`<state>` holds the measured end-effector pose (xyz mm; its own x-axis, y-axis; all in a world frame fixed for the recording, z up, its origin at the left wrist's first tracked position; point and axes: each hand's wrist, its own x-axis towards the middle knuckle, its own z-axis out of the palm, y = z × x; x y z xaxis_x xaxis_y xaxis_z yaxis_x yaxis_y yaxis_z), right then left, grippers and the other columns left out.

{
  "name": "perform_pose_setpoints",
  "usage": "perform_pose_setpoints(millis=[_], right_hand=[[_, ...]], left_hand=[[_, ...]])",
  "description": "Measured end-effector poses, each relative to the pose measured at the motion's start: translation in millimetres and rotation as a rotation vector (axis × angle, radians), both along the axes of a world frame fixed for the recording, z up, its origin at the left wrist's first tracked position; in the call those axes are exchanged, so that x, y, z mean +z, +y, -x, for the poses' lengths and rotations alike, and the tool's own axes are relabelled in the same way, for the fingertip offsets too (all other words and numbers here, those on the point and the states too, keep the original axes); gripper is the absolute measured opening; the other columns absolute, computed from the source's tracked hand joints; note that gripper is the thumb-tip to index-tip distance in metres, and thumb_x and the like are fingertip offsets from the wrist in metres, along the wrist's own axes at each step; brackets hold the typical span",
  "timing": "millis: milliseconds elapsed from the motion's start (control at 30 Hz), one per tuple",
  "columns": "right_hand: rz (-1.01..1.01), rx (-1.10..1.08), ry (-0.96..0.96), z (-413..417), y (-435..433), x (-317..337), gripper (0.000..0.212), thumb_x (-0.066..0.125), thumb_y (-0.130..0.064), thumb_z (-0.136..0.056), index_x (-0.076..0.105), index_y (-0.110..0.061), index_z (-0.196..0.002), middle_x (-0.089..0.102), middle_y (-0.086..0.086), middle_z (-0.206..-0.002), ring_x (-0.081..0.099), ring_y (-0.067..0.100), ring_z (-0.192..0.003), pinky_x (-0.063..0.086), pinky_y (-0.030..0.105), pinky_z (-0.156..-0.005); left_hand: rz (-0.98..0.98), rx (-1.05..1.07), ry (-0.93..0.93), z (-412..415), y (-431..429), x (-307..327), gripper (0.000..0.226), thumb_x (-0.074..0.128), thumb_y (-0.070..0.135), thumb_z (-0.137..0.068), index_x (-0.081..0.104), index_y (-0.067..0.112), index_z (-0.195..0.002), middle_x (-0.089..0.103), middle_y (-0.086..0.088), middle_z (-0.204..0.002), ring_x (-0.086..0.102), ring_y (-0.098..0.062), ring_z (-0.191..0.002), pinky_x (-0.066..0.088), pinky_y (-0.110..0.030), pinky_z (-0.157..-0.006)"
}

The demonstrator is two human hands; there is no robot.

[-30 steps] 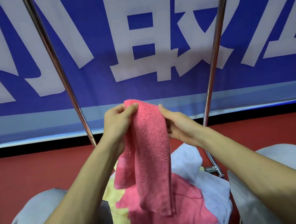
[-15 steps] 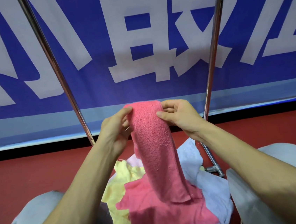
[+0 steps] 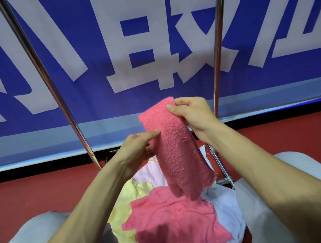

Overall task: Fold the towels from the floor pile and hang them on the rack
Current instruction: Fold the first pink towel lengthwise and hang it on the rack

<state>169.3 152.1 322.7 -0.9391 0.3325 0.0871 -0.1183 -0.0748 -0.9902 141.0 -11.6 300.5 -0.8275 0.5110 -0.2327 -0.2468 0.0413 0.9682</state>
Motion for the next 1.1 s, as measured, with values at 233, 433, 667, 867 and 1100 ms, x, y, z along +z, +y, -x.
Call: perform_pose_setpoints(millis=[233,433,667,867,1100], right_hand=[[0.290,-0.057,-0.133,4,3,-5,0.012,0.061,-0.010,-0.090,0.069,-0.007,-0.099,0.069,0.009,-0.095,0.064,0.020,-0.086,0.052,0.032,-0.077],[0.316,0.121,-0.156,2,-8,-12,0.041,0.056,-0.015,-0.094,0.048,-0.017,-0.134,0.061,0.004,-0.098,0.055,0.016,-0.080,0.045,0.031,-0.076],[0.011,0.215,-0.015,-3,-17,-11,0.042,0.059,0.005,-0.088,0.057,-0.014,-0.125,0.068,0.008,-0.092,0.064,0.012,-0.072,0.052,0.023,-0.066],[-0.213,0.072,0.076,5,-24,-15,0.035,0.067,0.004,-0.082,0.065,-0.015,-0.112,0.072,0.013,-0.097,0.070,0.022,-0.090,0.058,0.036,-0.082],[-0.118,0.058,0.074,7,-20,-15,0.033,0.066,0.008,-0.082,0.066,-0.013,-0.108,0.071,0.015,-0.089,0.068,0.020,-0.077,0.059,0.033,-0.076]], left_hand=[[-0.088,0.030,0.173,-12,3,10,0.020,0.054,0.008,-0.094,0.063,-0.002,-0.108,0.067,0.000,-0.067,0.059,-0.007,-0.053,0.050,-0.018,-0.053],[-0.073,0.175,0.197,-6,-3,17,0.020,0.050,0.013,-0.097,0.066,0.010,-0.086,0.061,0.006,-0.055,0.050,-0.004,-0.044,0.041,-0.016,-0.046],[-0.090,0.319,0.152,3,-11,16,0.026,0.050,0.013,-0.096,0.062,0.014,-0.073,0.057,0.008,-0.049,0.048,-0.003,-0.043,0.037,-0.015,-0.044],[-0.080,0.323,0.104,11,-14,12,0.016,0.060,0.023,-0.091,0.070,0.011,-0.094,0.069,-0.006,-0.085,0.058,-0.019,-0.077,0.042,-0.032,-0.073],[-0.027,0.253,0.103,15,-11,-2,0.028,0.066,0.025,-0.087,0.069,0.004,-0.106,0.071,-0.012,-0.099,0.061,-0.022,-0.085,0.046,-0.034,-0.080]])
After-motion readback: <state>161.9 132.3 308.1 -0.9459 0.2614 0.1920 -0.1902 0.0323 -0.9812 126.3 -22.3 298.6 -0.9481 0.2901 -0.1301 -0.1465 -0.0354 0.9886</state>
